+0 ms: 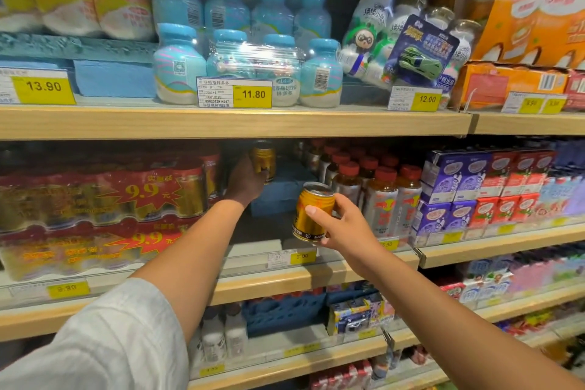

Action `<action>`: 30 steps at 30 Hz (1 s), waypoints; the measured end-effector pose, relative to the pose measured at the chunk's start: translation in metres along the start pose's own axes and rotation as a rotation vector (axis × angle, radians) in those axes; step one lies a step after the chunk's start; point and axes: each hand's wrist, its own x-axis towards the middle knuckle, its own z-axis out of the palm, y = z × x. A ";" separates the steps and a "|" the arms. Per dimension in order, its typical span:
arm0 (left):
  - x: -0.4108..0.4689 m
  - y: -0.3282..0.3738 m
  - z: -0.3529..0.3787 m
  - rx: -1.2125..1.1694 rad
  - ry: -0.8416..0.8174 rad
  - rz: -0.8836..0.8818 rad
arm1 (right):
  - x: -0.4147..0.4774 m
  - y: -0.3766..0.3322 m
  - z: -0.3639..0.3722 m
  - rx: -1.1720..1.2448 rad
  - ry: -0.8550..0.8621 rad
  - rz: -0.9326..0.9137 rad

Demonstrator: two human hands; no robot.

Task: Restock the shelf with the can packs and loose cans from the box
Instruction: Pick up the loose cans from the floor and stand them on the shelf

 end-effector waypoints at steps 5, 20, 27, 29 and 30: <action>0.006 -0.006 0.004 0.028 0.042 0.006 | 0.025 -0.008 0.019 -0.135 0.098 0.017; 0.014 -0.021 0.015 0.050 0.087 0.085 | 0.167 -0.022 0.071 -0.615 0.426 -0.213; 0.014 -0.021 0.017 0.079 0.106 0.114 | 0.175 -0.010 0.062 -0.474 0.391 -0.275; 0.015 -0.021 0.017 0.088 0.102 0.104 | 0.173 -0.006 0.059 -0.456 0.334 -0.272; 0.015 -0.021 0.017 0.094 0.101 0.098 | 0.173 -0.002 0.059 -0.468 0.308 -0.266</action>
